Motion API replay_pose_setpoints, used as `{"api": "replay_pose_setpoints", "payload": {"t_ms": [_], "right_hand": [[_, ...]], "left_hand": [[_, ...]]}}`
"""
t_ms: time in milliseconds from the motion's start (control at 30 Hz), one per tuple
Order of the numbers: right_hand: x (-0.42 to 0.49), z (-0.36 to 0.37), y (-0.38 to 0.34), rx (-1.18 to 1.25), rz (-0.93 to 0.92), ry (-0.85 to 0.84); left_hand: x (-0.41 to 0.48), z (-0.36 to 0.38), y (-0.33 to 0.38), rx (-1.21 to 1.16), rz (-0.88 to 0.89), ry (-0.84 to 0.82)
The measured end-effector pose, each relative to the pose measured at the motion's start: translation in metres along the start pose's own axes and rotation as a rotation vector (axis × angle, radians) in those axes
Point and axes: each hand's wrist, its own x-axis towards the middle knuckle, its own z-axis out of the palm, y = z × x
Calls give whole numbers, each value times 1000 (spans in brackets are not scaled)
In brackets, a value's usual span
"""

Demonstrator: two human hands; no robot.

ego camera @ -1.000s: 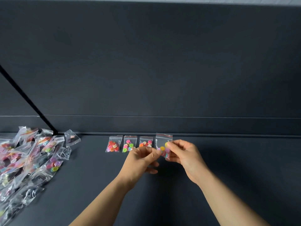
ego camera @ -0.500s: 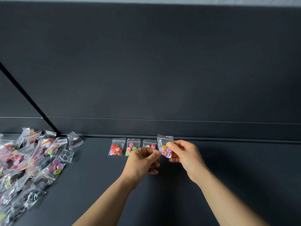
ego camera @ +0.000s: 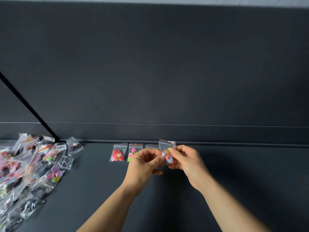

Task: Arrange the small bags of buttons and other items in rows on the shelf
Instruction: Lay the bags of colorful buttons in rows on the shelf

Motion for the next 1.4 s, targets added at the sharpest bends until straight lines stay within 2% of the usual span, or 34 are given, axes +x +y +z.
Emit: {"api": "replay_pose_setpoints", "payload": {"t_ms": [133,300,433,533,700,800,933,1000,1100,1167,1267,1400], "right_hand": [[-2,-1,-1,41,-14,-1],[3,-9,-1,109,-10,90],[1,-10,-1,58,-24,31],[1,-7,1,40,-28,24],[11,-7,10,-53,-23,149],[22,-10,16,-227,-40,178],[33,-11,21,-475,-98,201],[33,-11,23,-689,-168,216],[27,-14,28,-993,-429,265],[27,-16,37,-1050,-610,176],[30,-17,49,-1074,-635,64],[32,-11,52,-1064,-630,127]], "left_hand": [[0,-2,1,26,10,18],[-6,-1,3,27,-23,19],[-7,1,9,-48,-69,12],[-5,5,11,62,-70,8],[-2,-1,5,163,-72,66],[3,-11,-2,355,-1,147],[12,-29,-17,927,311,216],[19,-35,-27,1119,431,222],[25,-38,-33,1190,464,212],[28,-39,-35,1209,477,205],[31,-38,-37,1215,496,211],[34,-37,-38,1196,486,227]]}}
